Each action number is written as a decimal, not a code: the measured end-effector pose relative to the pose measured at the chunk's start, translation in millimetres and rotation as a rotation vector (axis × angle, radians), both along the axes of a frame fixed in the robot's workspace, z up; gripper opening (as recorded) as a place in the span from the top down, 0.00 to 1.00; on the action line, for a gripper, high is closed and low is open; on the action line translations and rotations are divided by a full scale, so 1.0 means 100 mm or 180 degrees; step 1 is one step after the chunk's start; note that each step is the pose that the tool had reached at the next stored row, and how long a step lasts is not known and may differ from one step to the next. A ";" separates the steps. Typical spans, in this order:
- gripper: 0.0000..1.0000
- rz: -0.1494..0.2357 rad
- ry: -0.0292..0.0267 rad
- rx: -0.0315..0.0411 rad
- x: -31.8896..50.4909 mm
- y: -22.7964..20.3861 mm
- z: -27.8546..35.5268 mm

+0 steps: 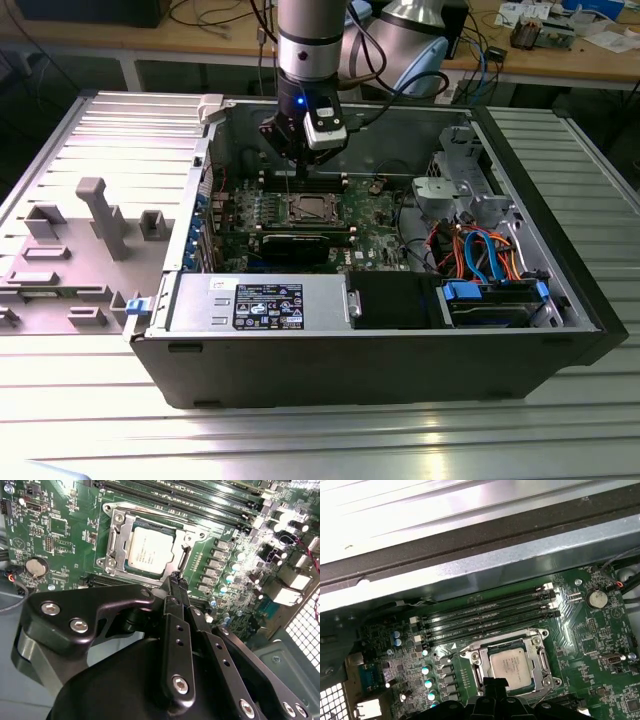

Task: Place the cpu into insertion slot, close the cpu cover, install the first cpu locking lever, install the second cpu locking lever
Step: 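Install the first cpu locking lever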

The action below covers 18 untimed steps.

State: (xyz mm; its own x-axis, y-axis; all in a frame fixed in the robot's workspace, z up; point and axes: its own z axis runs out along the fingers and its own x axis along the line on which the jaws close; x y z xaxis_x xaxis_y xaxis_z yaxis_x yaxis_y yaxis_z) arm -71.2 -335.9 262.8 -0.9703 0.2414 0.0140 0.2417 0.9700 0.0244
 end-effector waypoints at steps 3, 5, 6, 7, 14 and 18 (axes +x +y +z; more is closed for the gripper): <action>0.89 0.0005 0.0000 0.0012 0.000 0.000 0.000; 0.89 0.0008 0.0000 0.0017 0.000 0.000 0.000; 0.89 0.0012 0.0000 0.0022 0.000 0.000 0.000; 0.89 0.0043 0.0000 0.0027 0.000 0.000 -0.001; 0.89 0.0316 0.0001 0.0028 -0.076 0.000 -0.002; 0.89 0.0318 0.0001 0.0029 -0.095 0.000 -0.002</action>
